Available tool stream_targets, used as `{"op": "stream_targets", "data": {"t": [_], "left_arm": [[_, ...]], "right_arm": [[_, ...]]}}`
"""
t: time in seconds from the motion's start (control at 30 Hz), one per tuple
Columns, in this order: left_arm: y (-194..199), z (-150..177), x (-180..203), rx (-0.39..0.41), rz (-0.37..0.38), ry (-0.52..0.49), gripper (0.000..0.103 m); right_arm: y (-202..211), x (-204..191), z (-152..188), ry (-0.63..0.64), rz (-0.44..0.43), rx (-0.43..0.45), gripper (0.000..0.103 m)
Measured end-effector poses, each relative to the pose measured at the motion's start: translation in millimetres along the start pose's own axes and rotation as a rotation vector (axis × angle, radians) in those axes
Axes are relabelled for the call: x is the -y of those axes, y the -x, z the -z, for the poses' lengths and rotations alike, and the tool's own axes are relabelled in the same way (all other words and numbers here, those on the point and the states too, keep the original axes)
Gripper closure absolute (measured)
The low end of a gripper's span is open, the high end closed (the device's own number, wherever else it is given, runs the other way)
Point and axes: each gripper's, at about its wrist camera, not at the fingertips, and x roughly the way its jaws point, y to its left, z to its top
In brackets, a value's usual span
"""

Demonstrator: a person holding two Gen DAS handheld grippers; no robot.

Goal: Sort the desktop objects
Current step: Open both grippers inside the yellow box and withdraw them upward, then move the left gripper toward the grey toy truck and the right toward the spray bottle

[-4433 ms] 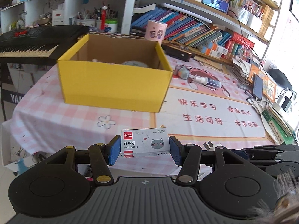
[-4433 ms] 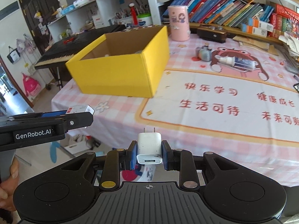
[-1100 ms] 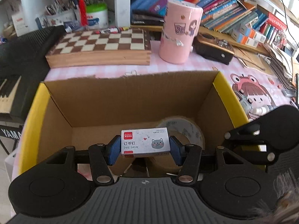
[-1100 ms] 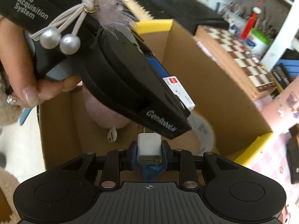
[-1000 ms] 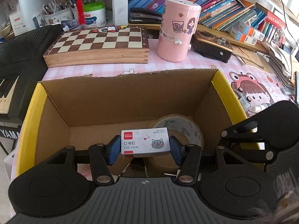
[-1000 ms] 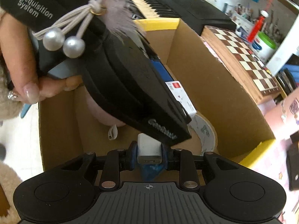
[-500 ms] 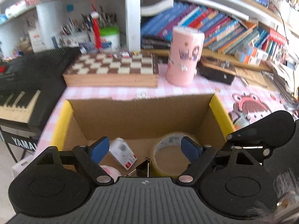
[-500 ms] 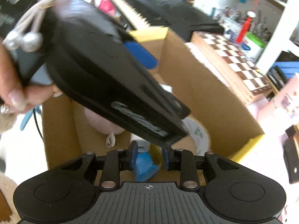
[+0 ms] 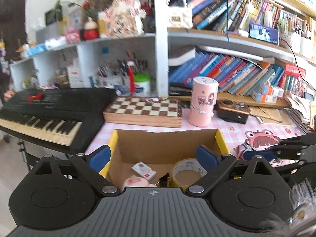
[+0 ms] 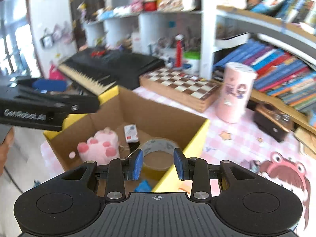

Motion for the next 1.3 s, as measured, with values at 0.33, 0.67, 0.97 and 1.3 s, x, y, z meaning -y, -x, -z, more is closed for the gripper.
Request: {"op": "stream_targets", "data": {"t": [0.33, 0.67, 0.97, 1.3], "left_arm": [[50.0, 41.1, 0.0, 0.052, -0.088, 0.038, 0.004], [96.1, 78.0, -4.9, 0.070, -0.105, 0.068, 0.004], [126.4, 110.1, -3.9, 0.041, -0.082, 0.043, 0.004], [149.1, 132.4, -1.2, 0.015, -0.046, 0.019, 0.003]], "right_arm": [[56.1, -7.2, 33.6, -0.126, 0.165, 0.129, 0.066], [104.0, -31.4, 75.0, -0.193, 0.313, 0.178, 0.062], [127.3, -64.1, 110.3, -0.220, 0.362, 0.167, 0.052], [132.4, -93.9, 128.9, -0.233, 0.355, 0.124, 0.036]]}}
